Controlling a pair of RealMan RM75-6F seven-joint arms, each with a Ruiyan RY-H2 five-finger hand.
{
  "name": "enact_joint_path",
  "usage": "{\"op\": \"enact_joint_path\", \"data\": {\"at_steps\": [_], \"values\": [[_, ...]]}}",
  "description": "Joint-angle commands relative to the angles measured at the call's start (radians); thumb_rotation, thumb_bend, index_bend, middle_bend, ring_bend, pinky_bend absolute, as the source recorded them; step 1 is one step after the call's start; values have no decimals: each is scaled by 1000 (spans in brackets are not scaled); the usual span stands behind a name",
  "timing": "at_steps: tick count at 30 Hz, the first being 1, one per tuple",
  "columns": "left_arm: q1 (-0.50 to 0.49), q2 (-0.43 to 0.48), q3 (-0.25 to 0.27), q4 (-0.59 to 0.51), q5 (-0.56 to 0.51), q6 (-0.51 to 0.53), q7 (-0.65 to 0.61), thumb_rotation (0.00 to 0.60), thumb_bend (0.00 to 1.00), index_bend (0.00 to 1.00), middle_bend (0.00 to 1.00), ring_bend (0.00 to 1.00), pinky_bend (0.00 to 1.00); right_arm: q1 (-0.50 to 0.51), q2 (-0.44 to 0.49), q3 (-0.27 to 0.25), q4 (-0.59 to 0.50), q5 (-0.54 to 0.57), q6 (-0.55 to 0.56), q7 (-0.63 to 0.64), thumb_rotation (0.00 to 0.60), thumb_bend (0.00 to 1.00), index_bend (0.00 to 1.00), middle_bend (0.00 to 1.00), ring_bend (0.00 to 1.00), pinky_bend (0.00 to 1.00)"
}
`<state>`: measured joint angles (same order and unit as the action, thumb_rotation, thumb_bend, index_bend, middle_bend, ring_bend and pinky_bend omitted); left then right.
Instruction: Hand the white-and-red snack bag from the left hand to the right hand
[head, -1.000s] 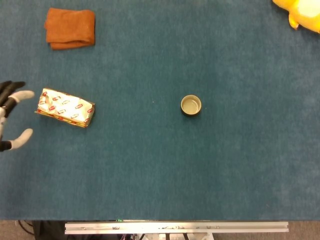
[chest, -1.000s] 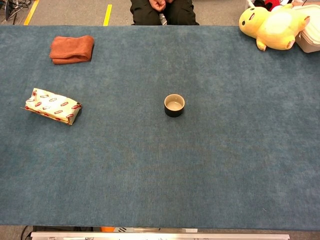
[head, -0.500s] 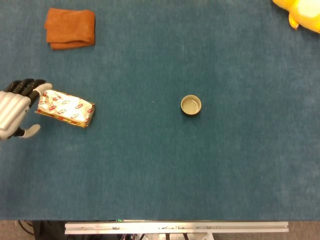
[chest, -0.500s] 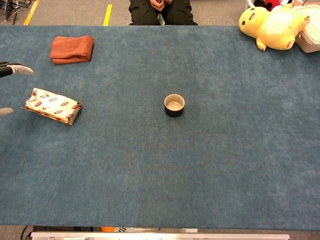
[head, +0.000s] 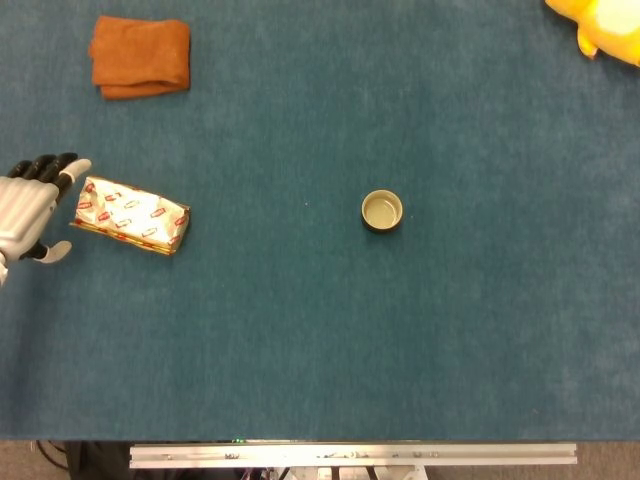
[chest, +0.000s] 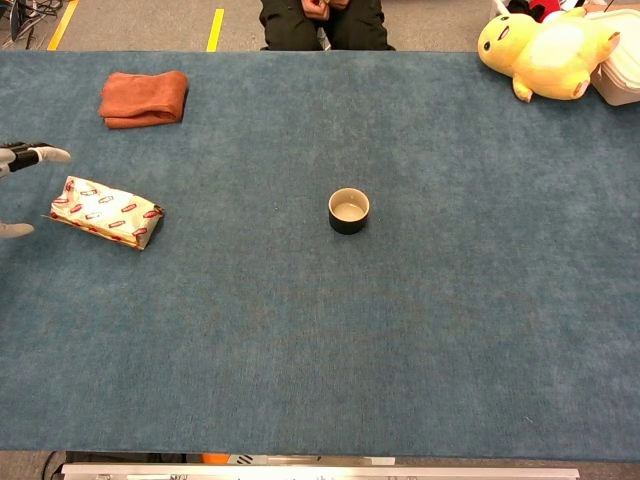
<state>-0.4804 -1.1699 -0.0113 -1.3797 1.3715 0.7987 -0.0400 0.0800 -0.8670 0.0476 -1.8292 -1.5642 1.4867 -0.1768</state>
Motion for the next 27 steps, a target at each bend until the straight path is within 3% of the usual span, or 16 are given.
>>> {"op": "enact_joint_path", "data": {"at_steps": [1,19,27], "values": [[-9,-21,4,22,-6,-11,-6,600,253,50,39,54,127,0,0,0,0,0,0,-1,600,16,148,322,263,330],[-57,-113,2,90,-72,-79,26,600,253,73,43,56,127,-5,7,-2,-2,8,-4,1,600,16,148,322,263,330],[-49,-144,-2,108,-80,-55,-2,600,254,222,166,151,159,-6,7,-4,2,12,-7,8,600,16,148,322,263,330]]}}
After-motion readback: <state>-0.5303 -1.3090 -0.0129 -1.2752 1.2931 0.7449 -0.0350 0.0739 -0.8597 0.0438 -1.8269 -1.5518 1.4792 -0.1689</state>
